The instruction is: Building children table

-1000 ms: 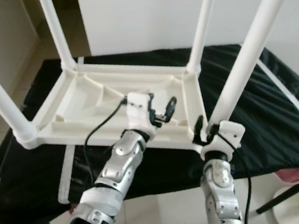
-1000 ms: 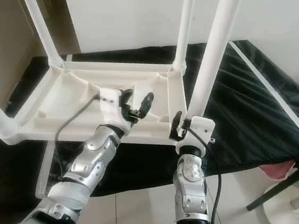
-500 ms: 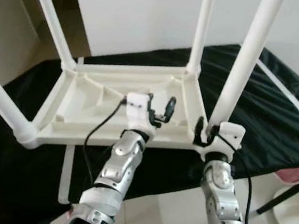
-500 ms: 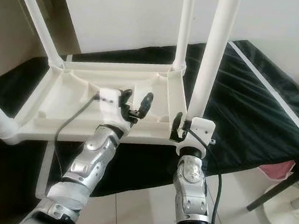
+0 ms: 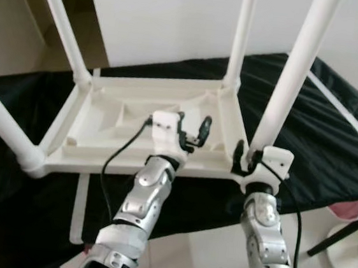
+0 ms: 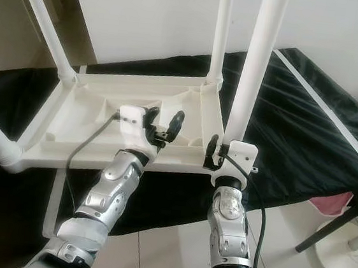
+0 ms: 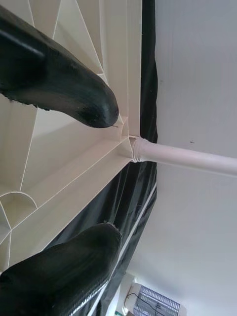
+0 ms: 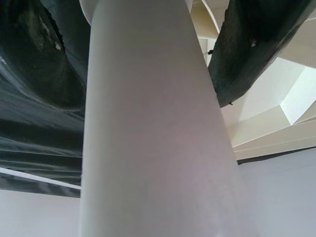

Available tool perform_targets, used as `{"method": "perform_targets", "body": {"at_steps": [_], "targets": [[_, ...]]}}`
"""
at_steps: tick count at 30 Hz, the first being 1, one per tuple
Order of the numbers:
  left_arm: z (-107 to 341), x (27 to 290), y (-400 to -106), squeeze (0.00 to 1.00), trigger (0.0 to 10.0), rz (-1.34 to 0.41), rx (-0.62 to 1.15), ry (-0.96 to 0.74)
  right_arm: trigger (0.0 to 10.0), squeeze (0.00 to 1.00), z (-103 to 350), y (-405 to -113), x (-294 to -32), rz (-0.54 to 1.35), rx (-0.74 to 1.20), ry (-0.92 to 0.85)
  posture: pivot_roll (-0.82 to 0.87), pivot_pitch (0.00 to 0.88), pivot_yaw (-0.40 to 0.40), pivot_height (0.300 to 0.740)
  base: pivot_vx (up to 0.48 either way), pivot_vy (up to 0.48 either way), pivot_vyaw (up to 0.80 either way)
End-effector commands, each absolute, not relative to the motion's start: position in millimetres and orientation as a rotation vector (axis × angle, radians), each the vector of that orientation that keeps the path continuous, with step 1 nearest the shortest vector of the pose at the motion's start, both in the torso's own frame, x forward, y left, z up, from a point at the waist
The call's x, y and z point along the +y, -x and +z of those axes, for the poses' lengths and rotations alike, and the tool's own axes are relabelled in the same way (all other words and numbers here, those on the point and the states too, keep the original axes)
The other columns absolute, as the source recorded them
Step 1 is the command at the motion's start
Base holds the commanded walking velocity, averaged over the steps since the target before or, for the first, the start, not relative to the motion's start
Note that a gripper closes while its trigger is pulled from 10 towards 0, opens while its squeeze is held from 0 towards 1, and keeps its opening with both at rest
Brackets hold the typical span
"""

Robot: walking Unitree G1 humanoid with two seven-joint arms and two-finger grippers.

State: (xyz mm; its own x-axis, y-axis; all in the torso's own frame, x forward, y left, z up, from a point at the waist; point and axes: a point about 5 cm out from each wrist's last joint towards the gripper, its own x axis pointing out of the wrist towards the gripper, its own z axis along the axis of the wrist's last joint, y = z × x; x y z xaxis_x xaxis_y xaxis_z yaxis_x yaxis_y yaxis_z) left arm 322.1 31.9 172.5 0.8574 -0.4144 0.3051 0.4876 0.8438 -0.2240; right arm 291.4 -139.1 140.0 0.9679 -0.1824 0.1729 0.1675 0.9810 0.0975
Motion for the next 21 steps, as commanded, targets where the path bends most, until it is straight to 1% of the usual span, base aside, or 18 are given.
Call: {"method": "perform_targets", "body": {"at_steps": [1, 10, 17, 18, 19, 21], "targets": [[173.9, 30.1, -319.0, 0.0, 10.0, -0.567, -0.276, 0.291, 10.0, 0.0, 139.4, -289.7, -134.6, -0.161, -0.182, -0.083, -0.12, 0.005, 0.053, 0.74, 0.0, 0.0, 0.0], [175.5, 31.6, -320.5, 0.0, 10.0, -0.568, -0.284, 0.271, 10.0, 0.0, 140.8, -290.6, -133.1, -0.15, -0.185, -0.073, -0.11, 0.012, 0.055, 0.74, 0.0, 0.0, 0.0], [171.9, 40.3, -318.1, 0.0, 10.0, -0.64, -0.287, 0.172, 10.0, 0.0, 139.1, -290.6, -134.2, -0.098, -0.175, -0.052, -0.08, 0.032, 0.048, 0.74, 0.0, 0.0, 0.0], [167.4, 45.0, -314.5, 0.0, 10.0, -0.699, -0.282, 0.102, 10.0, 0.0, 134.2, -290.3, -138.1, -0.054, -0.148, -0.061, -0.06, 0.04, 0.034, 0.74, 0.0, 0.0, 0.0], [166.8, 46.3, -313.1, 0.0, 10.0, -0.717, -0.283, 0.08, 10.0, 0.0, 133.0, -290.1, -140.2, -0.041, -0.141, -0.065, -0.06, 0.04, 0.034, 0.74, 0.0, 0.0, 0.0], [166.8, 46.3, -313.1, 0.0, 10.0, -0.717, -0.283, 0.08, 10.0, 0.0, 133.0, -290.1, -140.2, -0.041, -0.141, -0.065, -0.06, 0.04, 0.034, 0.74, 0.0, 0.0, 0.0]]}}
